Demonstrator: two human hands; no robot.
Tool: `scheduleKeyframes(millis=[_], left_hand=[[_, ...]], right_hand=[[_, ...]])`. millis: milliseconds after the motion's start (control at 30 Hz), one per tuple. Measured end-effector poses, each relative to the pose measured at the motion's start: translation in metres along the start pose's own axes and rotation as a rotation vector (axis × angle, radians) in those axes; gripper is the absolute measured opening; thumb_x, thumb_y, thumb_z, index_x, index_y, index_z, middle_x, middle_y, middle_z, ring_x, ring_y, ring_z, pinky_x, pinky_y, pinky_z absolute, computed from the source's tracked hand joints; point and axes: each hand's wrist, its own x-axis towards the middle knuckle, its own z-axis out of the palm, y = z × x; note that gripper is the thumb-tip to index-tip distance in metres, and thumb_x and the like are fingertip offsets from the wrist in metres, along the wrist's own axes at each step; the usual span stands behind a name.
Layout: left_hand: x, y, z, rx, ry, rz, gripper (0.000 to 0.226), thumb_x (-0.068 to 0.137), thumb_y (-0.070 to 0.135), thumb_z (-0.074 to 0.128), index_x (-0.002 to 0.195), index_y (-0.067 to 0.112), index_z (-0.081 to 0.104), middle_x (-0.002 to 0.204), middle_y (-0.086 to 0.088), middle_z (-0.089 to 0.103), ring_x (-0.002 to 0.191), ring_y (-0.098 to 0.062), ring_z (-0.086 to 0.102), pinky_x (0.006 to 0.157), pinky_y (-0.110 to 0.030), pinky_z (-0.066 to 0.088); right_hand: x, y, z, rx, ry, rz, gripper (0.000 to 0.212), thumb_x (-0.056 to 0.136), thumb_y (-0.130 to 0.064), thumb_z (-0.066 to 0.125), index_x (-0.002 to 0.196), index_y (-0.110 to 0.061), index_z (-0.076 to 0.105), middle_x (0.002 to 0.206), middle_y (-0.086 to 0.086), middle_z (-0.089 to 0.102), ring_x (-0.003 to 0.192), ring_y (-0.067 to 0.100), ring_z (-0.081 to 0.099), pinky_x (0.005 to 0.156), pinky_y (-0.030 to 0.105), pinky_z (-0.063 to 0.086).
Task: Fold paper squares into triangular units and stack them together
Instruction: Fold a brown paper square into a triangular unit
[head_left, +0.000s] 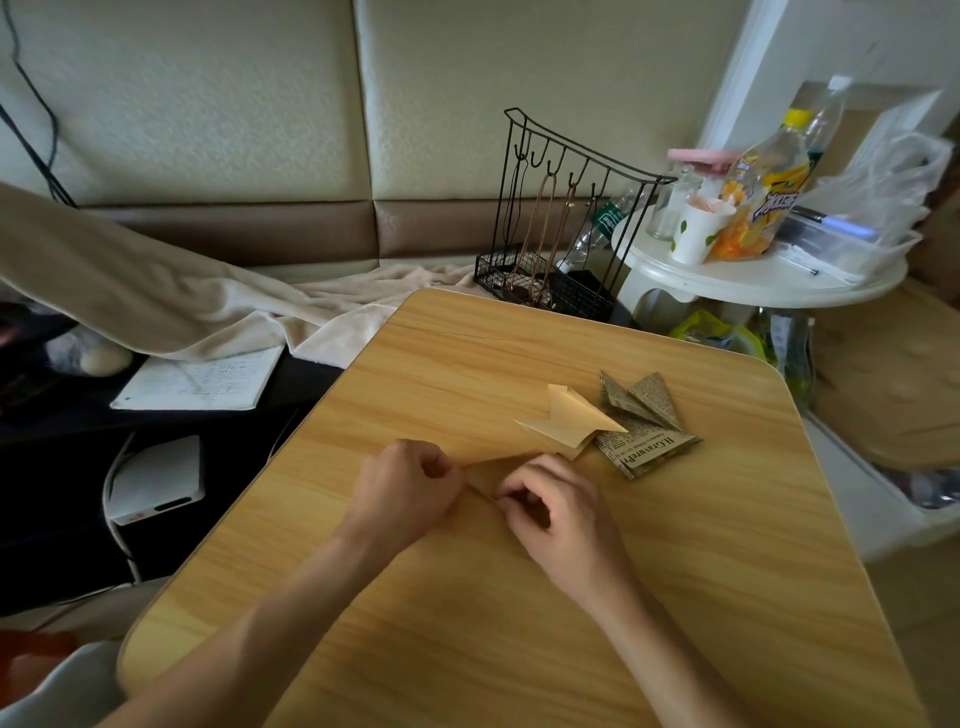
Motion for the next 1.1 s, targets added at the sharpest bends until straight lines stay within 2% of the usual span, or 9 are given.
scheduleKeyframes(millis=[67, 200, 333, 467, 600, 733, 833, 933, 1100], left_hand=[[0.000, -0.001, 0.002, 0.182, 0.106, 0.063, 0.014, 0.089, 0.029, 0.066, 0.076, 0.026, 0.069, 0.078, 0.007, 0.069, 0.071, -0.012, 0.064, 0.058, -0.032, 0.053], [0.003, -0.005, 0.004, 0.140, 0.079, 0.157, 0.014, 0.082, 0.024, 0.072, 0.093, 0.033, 0.067, 0.095, 0.006, 0.058, 0.086, -0.011, 0.058, 0.069, -0.026, 0.043], [0.004, -0.006, 0.006, 0.096, 0.083, 0.247, 0.011, 0.081, 0.023, 0.075, 0.090, 0.030, 0.073, 0.088, 0.012, 0.057, 0.077, -0.002, 0.055, 0.064, -0.011, 0.040], [0.004, -0.006, 0.010, 0.128, 0.097, 0.224, 0.007, 0.082, 0.024, 0.073, 0.082, 0.031, 0.069, 0.088, 0.010, 0.058, 0.081, -0.009, 0.058, 0.069, -0.028, 0.049], [0.001, -0.006, 0.016, 0.156, 0.132, 0.248, 0.012, 0.084, 0.030, 0.071, 0.078, 0.034, 0.061, 0.087, 0.013, 0.055, 0.080, -0.009, 0.055, 0.063, -0.029, 0.046], [-0.001, -0.007, 0.019, 0.197, 0.143, 0.294, 0.005, 0.087, 0.032, 0.068, 0.089, 0.029, 0.064, 0.092, 0.012, 0.056, 0.083, -0.015, 0.060, 0.067, -0.036, 0.055], [0.000, -0.006, 0.019, 0.220, 0.153, 0.307, 0.005, 0.088, 0.032, 0.067, 0.088, 0.028, 0.063, 0.091, 0.011, 0.056, 0.084, -0.017, 0.060, 0.064, -0.033, 0.049], [0.000, -0.007, 0.017, 0.239, 0.147, 0.325, 0.004, 0.088, 0.032, 0.066, 0.088, 0.029, 0.064, 0.092, 0.012, 0.056, 0.086, -0.016, 0.061, 0.062, -0.030, 0.043], [-0.002, -0.006, 0.016, 0.276, 0.149, 0.365, 0.007, 0.089, 0.030, 0.063, 0.096, 0.028, 0.065, 0.099, 0.011, 0.057, 0.089, -0.018, 0.063, 0.065, -0.034, 0.050]], right_hand=[[0.000, -0.001, 0.000, 0.005, -0.006, 0.008, 0.005, 0.092, -0.012, 0.072, 0.091, -0.017, 0.073, 0.096, -0.010, 0.062, 0.089, 0.007, 0.061, 0.074, 0.034, 0.053], [-0.001, -0.003, -0.001, -0.011, 0.000, 0.001, 0.006, 0.093, -0.012, 0.072, 0.091, -0.018, 0.071, 0.096, -0.011, 0.060, 0.088, 0.006, 0.060, 0.073, 0.033, 0.052], [-0.001, -0.003, -0.001, -0.052, 0.025, -0.016, 0.008, 0.092, -0.007, 0.071, 0.092, -0.015, 0.071, 0.096, -0.008, 0.060, 0.087, 0.008, 0.059, 0.074, 0.034, 0.052], [-0.001, -0.005, -0.002, -0.115, 0.116, 0.005, 0.016, 0.089, 0.002, 0.070, 0.094, -0.013, 0.071, 0.100, -0.005, 0.061, 0.091, 0.014, 0.060, 0.079, 0.032, 0.052], [-0.001, -0.008, -0.005, -0.138, 0.126, -0.054, 0.018, 0.087, 0.002, 0.069, 0.093, -0.015, 0.073, 0.098, -0.005, 0.059, 0.092, 0.011, 0.058, 0.080, 0.021, 0.047], [-0.004, -0.008, -0.002, -0.172, 0.033, -0.106, 0.017, 0.087, -0.005, 0.068, 0.097, -0.014, 0.078, 0.100, -0.003, 0.060, 0.096, 0.016, 0.058, 0.082, 0.031, 0.052], [-0.004, -0.006, 0.000, -0.205, 0.010, -0.079, 0.020, 0.087, -0.006, 0.069, 0.101, -0.014, 0.080, 0.100, -0.001, 0.060, 0.097, 0.019, 0.058, 0.082, 0.038, 0.053], [-0.004, -0.006, 0.000, -0.219, 0.000, -0.062, 0.023, 0.086, -0.006, 0.069, 0.104, -0.016, 0.080, 0.100, -0.001, 0.059, 0.097, 0.020, 0.057, 0.083, 0.038, 0.053], [-0.005, -0.009, -0.001, -0.282, -0.020, -0.043, 0.026, 0.086, -0.009, 0.065, 0.104, -0.019, 0.079, 0.099, -0.002, 0.055, 0.095, 0.021, 0.053, 0.083, 0.039, 0.052]])
